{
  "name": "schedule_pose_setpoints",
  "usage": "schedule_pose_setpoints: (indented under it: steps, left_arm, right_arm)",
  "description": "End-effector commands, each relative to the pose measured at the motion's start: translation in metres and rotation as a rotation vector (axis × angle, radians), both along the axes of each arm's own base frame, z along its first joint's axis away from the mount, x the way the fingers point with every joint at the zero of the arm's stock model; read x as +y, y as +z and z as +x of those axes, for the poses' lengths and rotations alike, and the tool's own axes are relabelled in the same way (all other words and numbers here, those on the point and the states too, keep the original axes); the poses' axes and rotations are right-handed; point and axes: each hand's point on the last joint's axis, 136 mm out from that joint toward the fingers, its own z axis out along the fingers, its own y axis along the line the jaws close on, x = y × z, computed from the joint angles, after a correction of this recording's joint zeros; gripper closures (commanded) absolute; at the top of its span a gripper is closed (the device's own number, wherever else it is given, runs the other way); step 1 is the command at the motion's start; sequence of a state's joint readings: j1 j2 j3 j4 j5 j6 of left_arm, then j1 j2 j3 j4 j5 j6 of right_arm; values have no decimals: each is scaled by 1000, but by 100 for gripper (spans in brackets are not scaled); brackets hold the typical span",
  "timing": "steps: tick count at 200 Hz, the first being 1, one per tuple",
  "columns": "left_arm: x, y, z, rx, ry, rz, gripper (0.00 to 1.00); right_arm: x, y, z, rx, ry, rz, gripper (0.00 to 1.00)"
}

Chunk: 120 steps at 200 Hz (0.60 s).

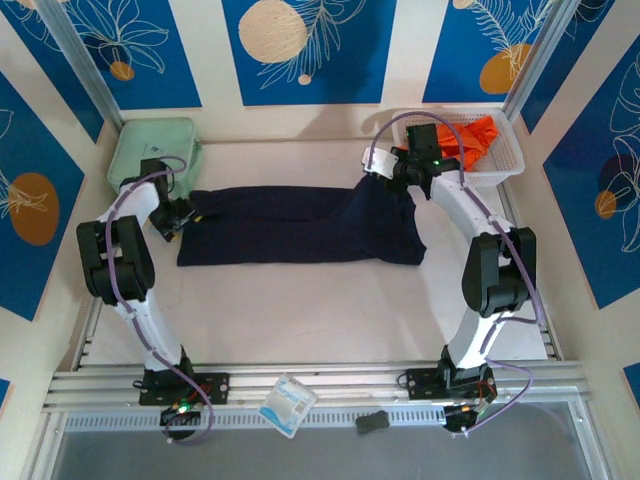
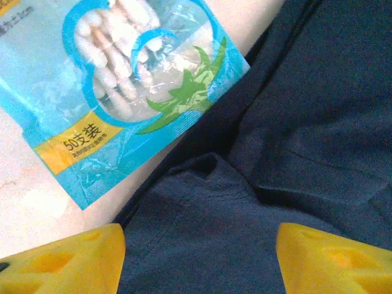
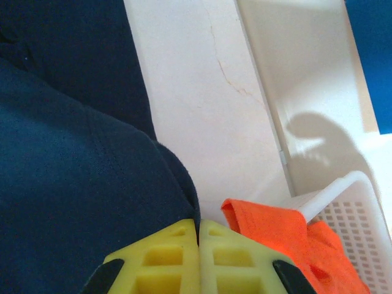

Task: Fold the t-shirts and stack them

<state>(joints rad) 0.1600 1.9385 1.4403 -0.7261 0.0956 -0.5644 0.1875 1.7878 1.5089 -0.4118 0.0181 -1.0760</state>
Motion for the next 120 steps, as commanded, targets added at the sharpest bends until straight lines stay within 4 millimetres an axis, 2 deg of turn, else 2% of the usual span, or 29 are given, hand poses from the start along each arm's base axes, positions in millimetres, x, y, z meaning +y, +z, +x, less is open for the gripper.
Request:
schedule_pose_setpoints:
  steps: [1, 68, 120]
  left_arm:
    - [-6, 18, 1, -18, -28, 17, 28]
    - [-20, 36, -19, -37, -76, 35, 26]
    - [-23, 31, -33, -5, -108, 89, 25]
  right_arm:
    - [6, 7, 9, -16, 47, 9, 100]
    - [11, -20, 34, 5, 75, -34, 100]
    - [14, -32, 54, -13, 102, -73, 100]
